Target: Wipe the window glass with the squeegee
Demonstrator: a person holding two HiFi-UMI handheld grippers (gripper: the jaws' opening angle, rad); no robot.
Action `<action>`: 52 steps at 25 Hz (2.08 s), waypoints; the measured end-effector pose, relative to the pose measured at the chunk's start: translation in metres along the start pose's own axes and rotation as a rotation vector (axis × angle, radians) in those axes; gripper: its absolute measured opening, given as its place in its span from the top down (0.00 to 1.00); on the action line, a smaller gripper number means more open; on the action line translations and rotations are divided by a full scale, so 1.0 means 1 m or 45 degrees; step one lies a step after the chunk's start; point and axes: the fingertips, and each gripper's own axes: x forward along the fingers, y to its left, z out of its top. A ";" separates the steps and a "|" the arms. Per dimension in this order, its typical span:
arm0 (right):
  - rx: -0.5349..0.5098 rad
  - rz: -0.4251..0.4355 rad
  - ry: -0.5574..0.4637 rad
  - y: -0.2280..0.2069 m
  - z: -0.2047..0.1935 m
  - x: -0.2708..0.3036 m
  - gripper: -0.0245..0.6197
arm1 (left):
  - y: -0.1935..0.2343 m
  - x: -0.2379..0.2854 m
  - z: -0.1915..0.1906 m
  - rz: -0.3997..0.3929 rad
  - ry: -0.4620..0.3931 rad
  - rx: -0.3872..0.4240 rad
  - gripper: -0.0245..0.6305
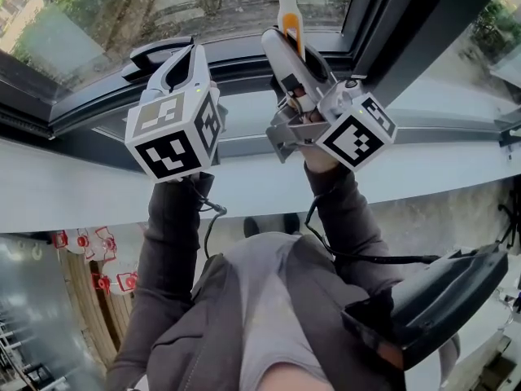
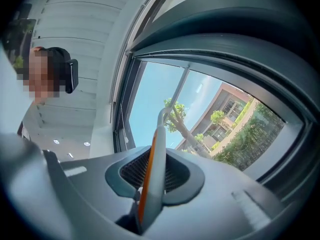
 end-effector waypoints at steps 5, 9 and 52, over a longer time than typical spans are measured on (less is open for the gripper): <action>0.012 -0.021 0.014 -0.003 -0.016 -0.005 0.87 | 0.003 -0.001 -0.006 -0.007 0.010 -0.004 0.96; 0.032 -0.039 0.042 -0.004 -0.031 -0.011 0.87 | 0.006 -0.006 -0.016 -0.003 0.036 -0.015 0.96; 0.162 -0.083 0.083 -0.041 -0.085 -0.074 0.87 | -0.028 -0.004 -0.035 -0.041 0.079 0.058 0.96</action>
